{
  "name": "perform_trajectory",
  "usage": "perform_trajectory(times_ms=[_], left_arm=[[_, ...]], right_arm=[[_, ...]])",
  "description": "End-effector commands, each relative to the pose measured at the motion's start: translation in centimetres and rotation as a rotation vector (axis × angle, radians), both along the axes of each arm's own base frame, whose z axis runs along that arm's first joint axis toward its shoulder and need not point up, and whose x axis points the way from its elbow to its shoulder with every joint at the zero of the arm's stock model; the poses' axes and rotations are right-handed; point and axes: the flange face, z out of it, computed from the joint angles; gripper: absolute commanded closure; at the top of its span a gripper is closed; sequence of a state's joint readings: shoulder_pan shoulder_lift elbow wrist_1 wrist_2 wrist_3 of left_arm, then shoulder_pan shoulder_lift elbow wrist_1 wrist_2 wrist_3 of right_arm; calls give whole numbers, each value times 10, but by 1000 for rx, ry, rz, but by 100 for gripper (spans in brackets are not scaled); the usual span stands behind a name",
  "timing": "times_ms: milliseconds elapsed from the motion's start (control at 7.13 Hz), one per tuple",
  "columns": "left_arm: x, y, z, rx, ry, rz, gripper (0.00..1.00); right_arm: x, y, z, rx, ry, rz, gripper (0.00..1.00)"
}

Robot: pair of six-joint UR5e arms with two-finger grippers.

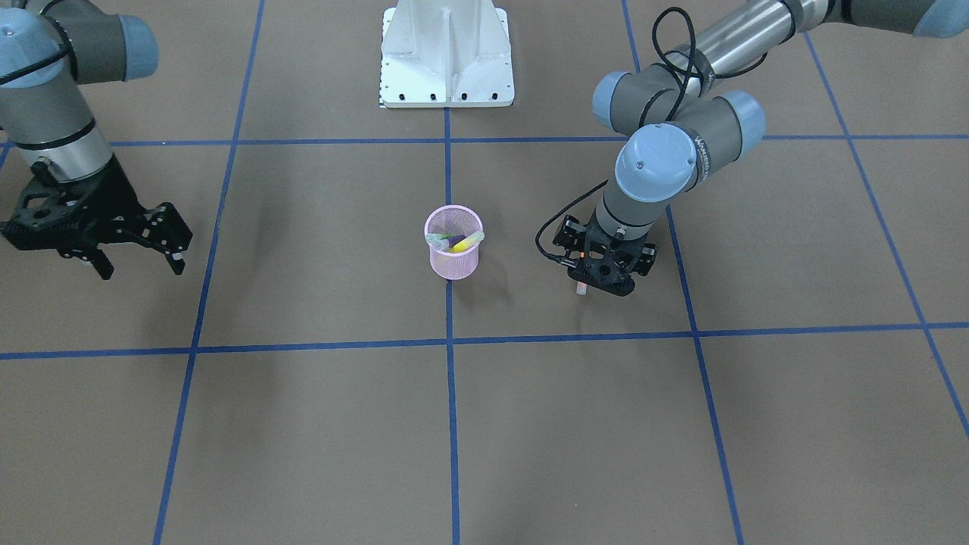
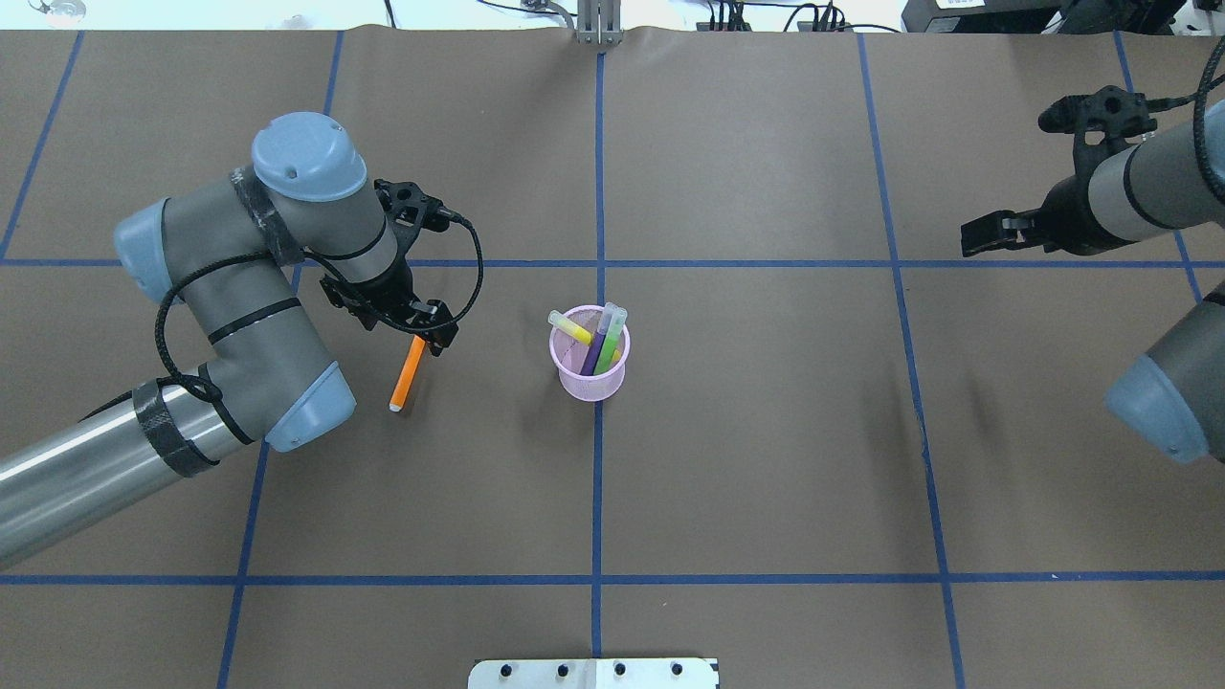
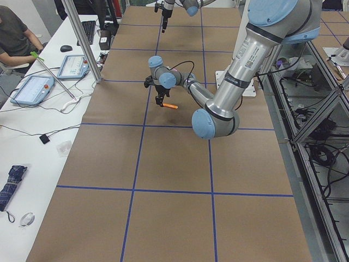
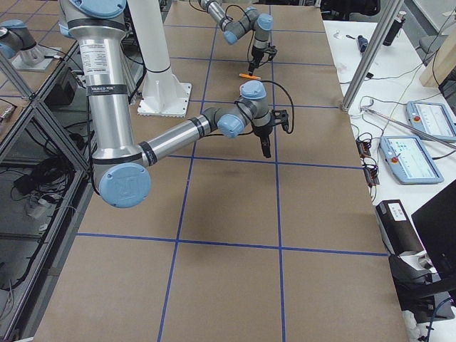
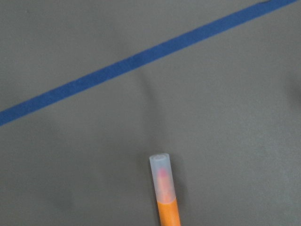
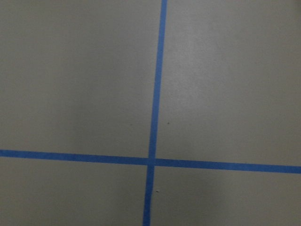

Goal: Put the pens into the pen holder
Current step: 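Grasp the orange marker with the left gripper while the right arm withdraws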

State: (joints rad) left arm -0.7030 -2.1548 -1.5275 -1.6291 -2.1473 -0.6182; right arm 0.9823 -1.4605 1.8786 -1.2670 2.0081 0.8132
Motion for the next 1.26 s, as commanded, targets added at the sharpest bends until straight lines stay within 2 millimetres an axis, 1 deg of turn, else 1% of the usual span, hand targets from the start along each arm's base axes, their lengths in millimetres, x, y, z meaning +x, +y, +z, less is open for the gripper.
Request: perform_trajectory(times_ms=[0,140,421,561,701,842,982,1122], left_arm=[[11,-4,-1,-31,-11,-7,1],[17,-8,0,-37,-19,-6,4],[20,-7,6,-42,-27,-2,18],[20,-8,8,-45,-30,-2,22],[24,-6,13,-52,-39,3,23],[25,-6,12,-54,-37,4,26],[25,-7,13,-55,-38,4,38],[25,-7,13,-56,-37,5,63]], right_arm=[[27,-12,24,-27,-13,-43,0],[29,-13,24,-22,-12,-44,0],[30,-13,24,-22,-11,-42,0],[31,-13,25,-23,-10,-40,0],[32,-12,25,-21,-10,-39,0],[33,-13,25,-21,-10,-36,0],[33,-13,25,-23,-10,-37,0],[34,-13,25,-22,-11,-36,0]])
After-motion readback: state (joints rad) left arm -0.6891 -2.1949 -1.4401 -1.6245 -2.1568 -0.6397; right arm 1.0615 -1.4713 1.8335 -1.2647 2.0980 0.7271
